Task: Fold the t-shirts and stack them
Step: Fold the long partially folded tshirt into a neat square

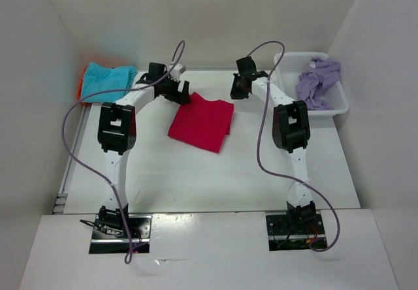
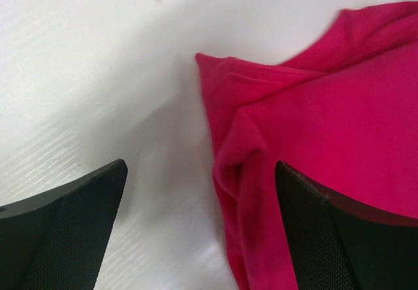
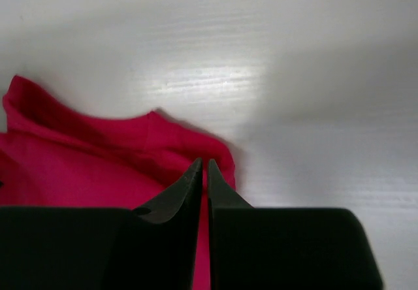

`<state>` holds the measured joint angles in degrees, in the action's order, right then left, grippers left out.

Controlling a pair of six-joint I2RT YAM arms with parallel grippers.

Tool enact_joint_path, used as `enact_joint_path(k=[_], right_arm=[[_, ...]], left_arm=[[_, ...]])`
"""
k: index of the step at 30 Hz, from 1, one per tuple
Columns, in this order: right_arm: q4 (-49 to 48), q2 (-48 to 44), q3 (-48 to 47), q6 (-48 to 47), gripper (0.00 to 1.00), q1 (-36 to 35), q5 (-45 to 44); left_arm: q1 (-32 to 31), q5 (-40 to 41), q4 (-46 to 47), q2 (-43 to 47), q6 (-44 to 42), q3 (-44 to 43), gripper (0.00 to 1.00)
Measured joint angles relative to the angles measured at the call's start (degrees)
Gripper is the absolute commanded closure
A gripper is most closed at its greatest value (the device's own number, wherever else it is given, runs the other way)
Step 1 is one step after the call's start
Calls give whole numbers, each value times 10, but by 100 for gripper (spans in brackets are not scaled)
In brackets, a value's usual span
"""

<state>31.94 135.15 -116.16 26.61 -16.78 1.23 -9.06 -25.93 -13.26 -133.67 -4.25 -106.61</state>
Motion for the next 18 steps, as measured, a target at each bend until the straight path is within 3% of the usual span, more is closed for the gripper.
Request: enact_joint_path(k=[4, 9, 13, 18], right_arm=[[15, -99, 77, -12, 82, -10, -26], [14, -287, 194, -23, 78, -33, -50], [12, -408, 261, -23, 78, -42, -58], [17, -463, 316, -21, 78, -41, -76]], left_arm=[[19, -68, -31, 43, -4, 0, 0], [48, -141, -85, 95, -38, -7, 0], [52, -158, -134, 88, -58, -15, 0], [29, -143, -173, 54, -68, 6, 0]])
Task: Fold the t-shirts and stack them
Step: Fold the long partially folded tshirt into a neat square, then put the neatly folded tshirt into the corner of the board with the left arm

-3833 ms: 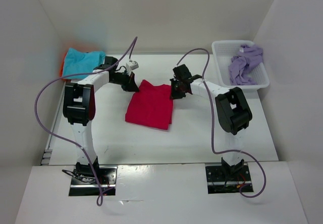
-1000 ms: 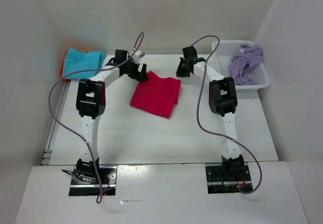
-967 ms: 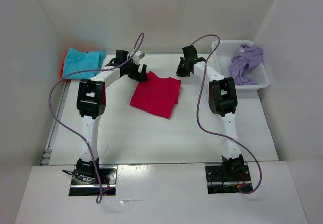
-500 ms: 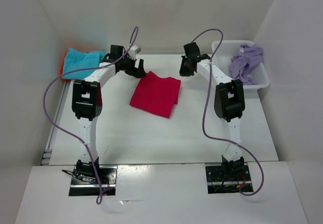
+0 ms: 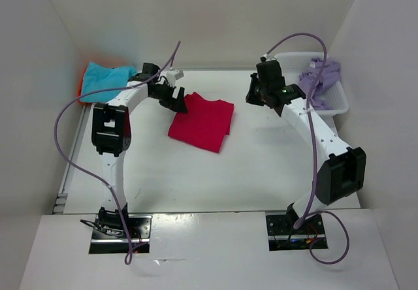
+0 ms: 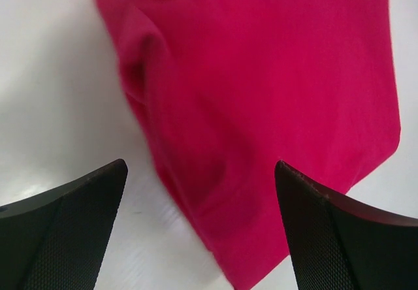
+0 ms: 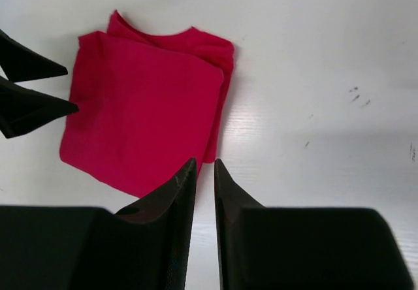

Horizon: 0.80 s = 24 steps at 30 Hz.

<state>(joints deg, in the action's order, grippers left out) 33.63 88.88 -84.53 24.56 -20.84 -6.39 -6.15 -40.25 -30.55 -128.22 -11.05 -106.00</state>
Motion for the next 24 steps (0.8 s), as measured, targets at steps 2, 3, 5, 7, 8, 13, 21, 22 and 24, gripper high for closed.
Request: enact_joint_path(k=[2, 3, 5, 7, 8, 13, 21, 22, 24], right_arm=[[3, -4, 16, 2, 78, 0, -4], [7, -6, 22, 2, 78, 0, -4], [13, -14, 33, 4, 78, 0, -6], [20, -26, 35, 5, 78, 0, -8], [21, -33, 35, 5, 78, 0, -10], [25, -72, 35, 6, 75, 0, -27], [32, -107, 35, 7, 74, 0, -50], [33, -107, 35, 7, 74, 0, -52], [34, -108, 35, 7, 74, 0, -54]], left_arm=[[-11, 1, -15, -14, -7, 4, 0], [-15, 1, -21, -22, -8, 5, 0], [-26, 1, -29, -36, -8, 8, 0], [-31, -6, -28, -40, -7, 9, 0], [-35, -4, -29, -40, -8, 9, 2], [-52, 5, -19, -44, -7, 9, 25], [-64, -37, -12, -77, 13, -2, 100], [-64, -41, -12, -78, 14, -3, 100], [-63, -43, -13, -78, 18, -3, 100]])
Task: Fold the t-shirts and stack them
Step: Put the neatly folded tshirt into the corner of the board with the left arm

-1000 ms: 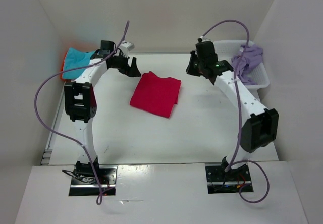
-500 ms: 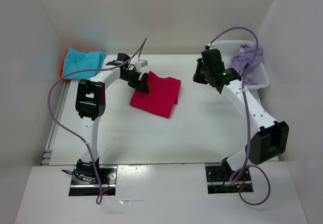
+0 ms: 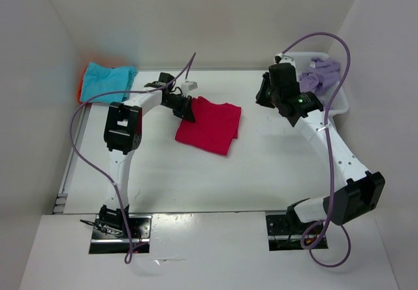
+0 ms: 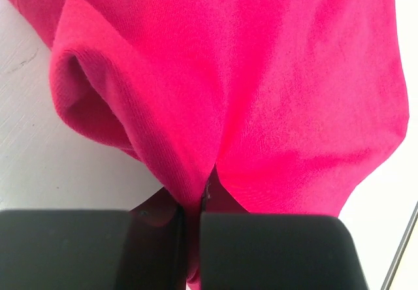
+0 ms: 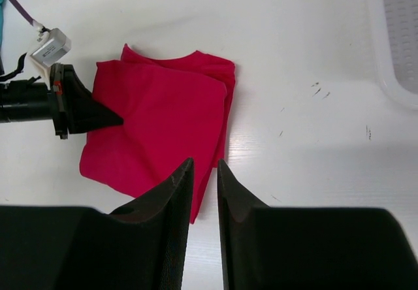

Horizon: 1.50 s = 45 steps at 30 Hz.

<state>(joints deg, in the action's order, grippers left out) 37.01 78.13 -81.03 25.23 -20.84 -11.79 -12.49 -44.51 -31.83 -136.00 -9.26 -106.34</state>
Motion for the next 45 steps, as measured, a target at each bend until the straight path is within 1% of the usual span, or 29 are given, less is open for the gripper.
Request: enact_joint_path(k=[3, 5, 9, 13, 19, 22, 25, 29, 33, 45], right_arm=[[1, 0, 0, 0, 74, 0, -1], [2, -1, 0, 0, 74, 0, -1], [2, -5, 0, 0, 74, 0, -5], [2, -8, 0, 0, 74, 0, -8], [2, -9, 0, 0, 74, 0, -10], [2, -9, 0, 0, 74, 0, -11], [2, -9, 0, 0, 74, 0, -11], [2, -8, 0, 0, 74, 0, -11], [3, -6, 0, 0, 74, 0, -11], [4, 12, -4, 0, 74, 0, -11]], left_arm=[[1, 12, -4, 3, -2, -2, 100], [0, 45, -11, 15, -14, -2, 100], [0, 158, -11, 54, -49, -2, 100], [28, 256, -3, 88, -80, -5, 100], [75, 399, 38, 95, -129, -8, 100], [85, 467, 70, 96, -155, -5, 100], [89, 514, 101, 96, -176, -1, 100], [94, 554, 141, 101, -204, 10, 100], [108, 572, 164, 105, -216, 17, 100], [174, 588, 175, 105, -240, -9, 100]])
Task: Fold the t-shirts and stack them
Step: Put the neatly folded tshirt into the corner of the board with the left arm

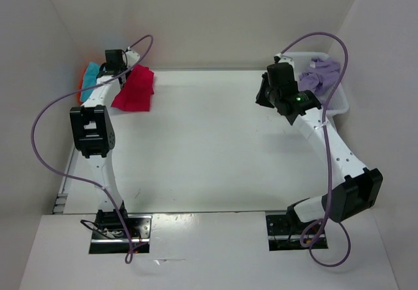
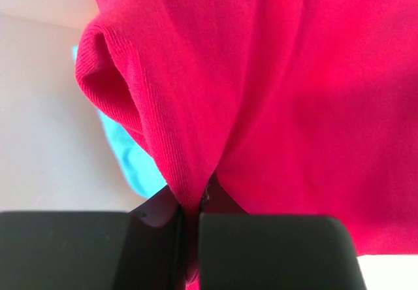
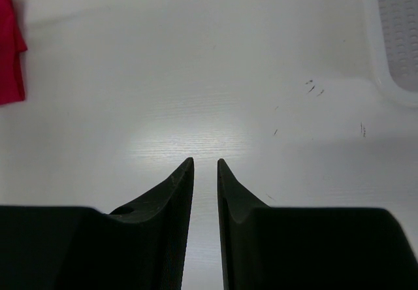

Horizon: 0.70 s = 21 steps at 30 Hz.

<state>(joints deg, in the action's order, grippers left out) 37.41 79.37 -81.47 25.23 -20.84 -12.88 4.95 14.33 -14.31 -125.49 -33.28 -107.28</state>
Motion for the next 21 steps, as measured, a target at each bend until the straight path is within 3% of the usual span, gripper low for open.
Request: enact_joint_path(k=[10, 21], right_arm=[[9, 27, -18, 0, 74, 0, 0], [13, 77, -41, -4, 73, 0, 2]], left_arm=[[28, -5, -5, 0, -11, -43, 100], [85, -20, -35, -8, -11, -145, 100]])
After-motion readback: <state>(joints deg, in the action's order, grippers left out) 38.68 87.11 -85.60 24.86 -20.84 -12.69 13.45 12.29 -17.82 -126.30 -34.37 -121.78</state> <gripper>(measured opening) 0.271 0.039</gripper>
